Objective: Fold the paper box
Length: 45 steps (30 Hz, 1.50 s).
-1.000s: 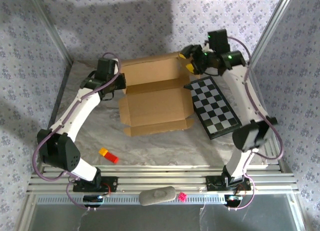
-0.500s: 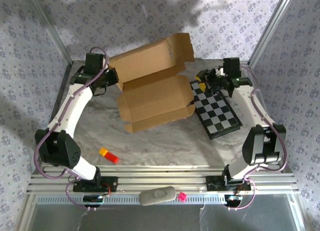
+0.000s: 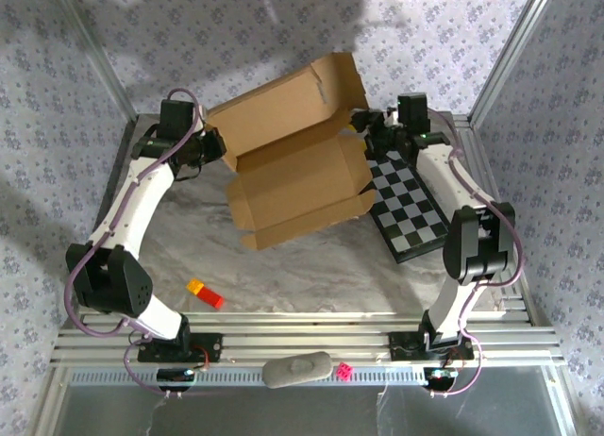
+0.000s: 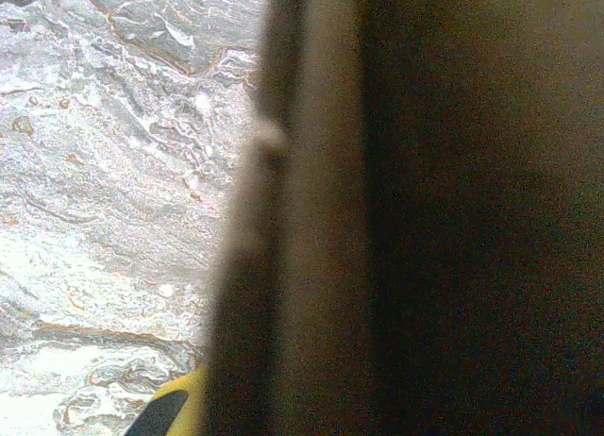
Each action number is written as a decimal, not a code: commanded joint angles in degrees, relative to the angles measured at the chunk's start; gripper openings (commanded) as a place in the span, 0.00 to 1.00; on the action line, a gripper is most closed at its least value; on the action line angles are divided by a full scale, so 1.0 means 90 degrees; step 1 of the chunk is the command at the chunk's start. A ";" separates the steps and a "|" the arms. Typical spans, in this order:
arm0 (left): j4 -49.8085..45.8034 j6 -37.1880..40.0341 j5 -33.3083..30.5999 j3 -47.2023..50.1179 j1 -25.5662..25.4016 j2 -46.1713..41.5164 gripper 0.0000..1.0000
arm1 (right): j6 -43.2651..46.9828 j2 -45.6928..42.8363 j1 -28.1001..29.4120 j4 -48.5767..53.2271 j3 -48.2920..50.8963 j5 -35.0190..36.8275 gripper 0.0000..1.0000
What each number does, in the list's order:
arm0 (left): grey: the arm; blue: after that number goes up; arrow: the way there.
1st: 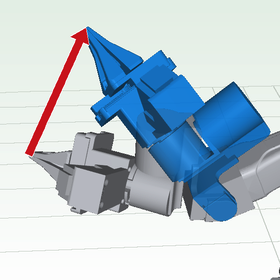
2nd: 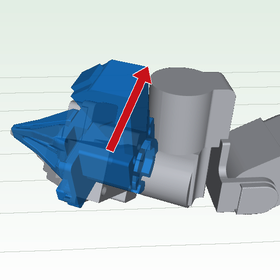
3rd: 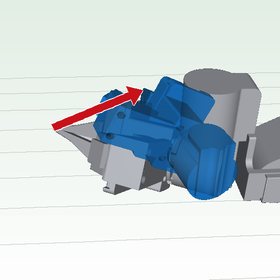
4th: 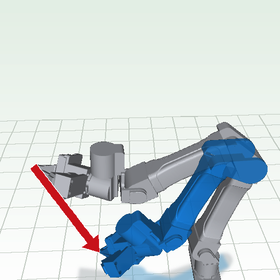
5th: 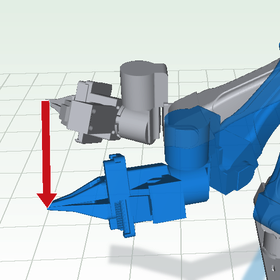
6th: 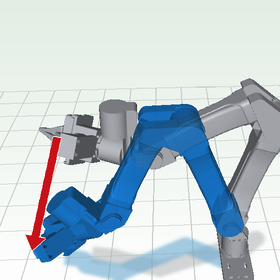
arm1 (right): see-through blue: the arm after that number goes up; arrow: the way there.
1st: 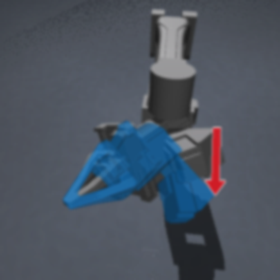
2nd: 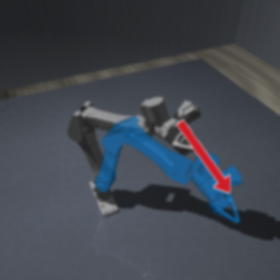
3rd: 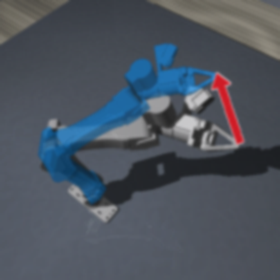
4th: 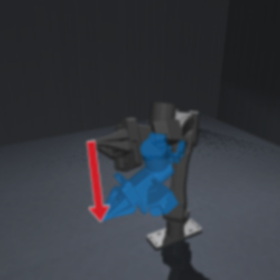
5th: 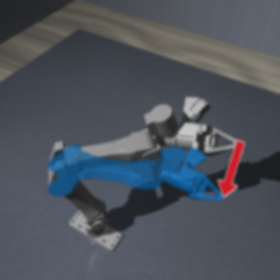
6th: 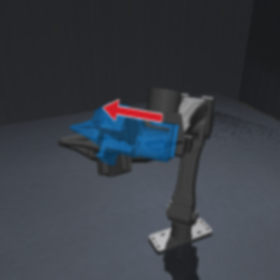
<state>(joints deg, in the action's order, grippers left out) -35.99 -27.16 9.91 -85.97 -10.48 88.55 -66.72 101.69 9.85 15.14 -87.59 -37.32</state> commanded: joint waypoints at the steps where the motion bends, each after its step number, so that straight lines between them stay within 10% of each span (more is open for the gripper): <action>1: 0.0118 -0.0127 0.0207 -0.0202 0.0022 0.0087 0.00 | -0.0161 0.0026 0.0045 -0.0172 -0.0196 -0.0120 0.61; 17: 0.0092 -0.0165 0.0239 -0.0417 0.0022 0.0239 0.00 | 0.0518 0.0183 0.0477 0.0569 -0.0851 0.0162 0.62; 29: 0.0141 -0.0244 0.0289 -0.0467 0.0017 0.0210 0.00 | 0.1135 0.0620 0.0739 0.1561 -0.1563 0.0403 0.42; 39: 0.0112 -0.0244 0.0290 -0.0465 0.0017 0.0144 0.00 | 0.1466 0.0655 0.0858 0.2071 -0.1884 0.0895 0.00; 45: 0.0051 -0.0215 0.0247 -0.0487 0.0017 0.0136 0.00 | 0.1673 0.0529 0.0859 0.2394 -0.2027 0.1065 0.03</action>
<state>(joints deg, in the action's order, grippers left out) -36.27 -27.75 9.26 -87.61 -10.02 90.45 -53.74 107.04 17.12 32.25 -103.53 -30.87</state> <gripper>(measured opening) 0.080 0.061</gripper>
